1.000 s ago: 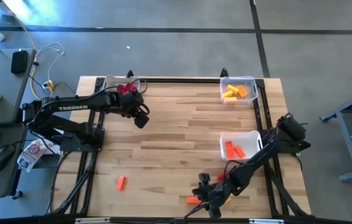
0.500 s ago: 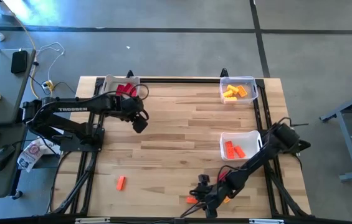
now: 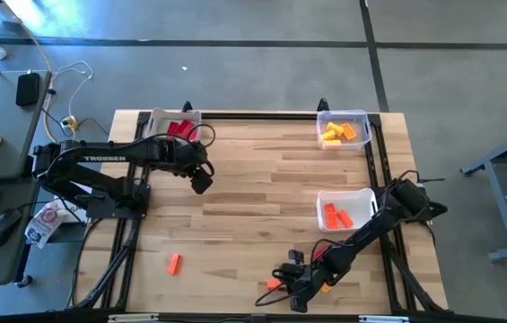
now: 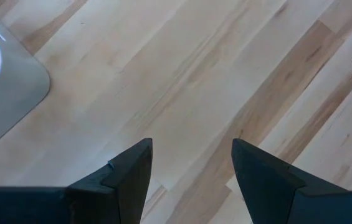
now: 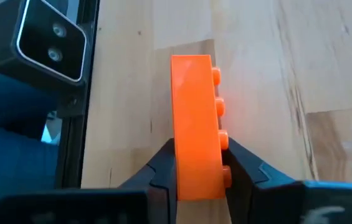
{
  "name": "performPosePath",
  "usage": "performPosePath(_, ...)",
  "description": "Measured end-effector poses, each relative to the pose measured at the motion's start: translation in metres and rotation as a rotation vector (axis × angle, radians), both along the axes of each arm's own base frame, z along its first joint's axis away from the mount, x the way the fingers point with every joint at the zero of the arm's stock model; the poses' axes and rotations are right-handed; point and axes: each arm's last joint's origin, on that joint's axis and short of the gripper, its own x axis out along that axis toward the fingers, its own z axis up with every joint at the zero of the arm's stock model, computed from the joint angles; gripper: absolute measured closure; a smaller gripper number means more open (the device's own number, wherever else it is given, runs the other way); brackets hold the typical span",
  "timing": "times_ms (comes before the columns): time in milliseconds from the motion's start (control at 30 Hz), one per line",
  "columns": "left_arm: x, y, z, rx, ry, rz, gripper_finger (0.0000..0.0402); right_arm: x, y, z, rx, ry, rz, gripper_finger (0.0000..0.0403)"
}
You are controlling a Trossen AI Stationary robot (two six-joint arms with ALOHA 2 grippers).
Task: Sort & place blocks by color
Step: Put the orange game piece into the white bin
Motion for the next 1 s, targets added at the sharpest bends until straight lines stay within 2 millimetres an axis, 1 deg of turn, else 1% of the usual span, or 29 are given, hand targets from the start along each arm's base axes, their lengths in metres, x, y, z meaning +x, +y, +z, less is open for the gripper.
performPosePath(233, 0.003, -0.009, 0.0, -0.006, -0.006, -0.026, 0.0195, -0.003, -0.002, 0.004, -0.051, -0.04, -0.115, 0.0336)
performPosePath(333, 0.004, -0.016, 0.0, -0.01, -0.01, -0.042, 0.0195, -0.004, -0.006, 0.016, -0.072, -0.076, -0.175, 0.0336)
performPosePath(667, 0.009, -0.041, 0.0, -0.025, -0.023, -0.114, 0.0195, -0.02, -0.028, 0.045, -0.224, -0.076, -0.338, 0.0336)
performPosePath(900, 0.011, -0.062, 0.0, -0.047, -0.036, -0.162, 0.0195, -0.038, -0.047, 0.079, -0.301, -0.112, -0.447, 0.0336)
performPosePath(1000, 0.011, -0.072, 0.0, -0.058, -0.041, -0.179, 0.0195, -0.046, -0.055, 0.093, -0.334, -0.126, -0.464, 0.0336)
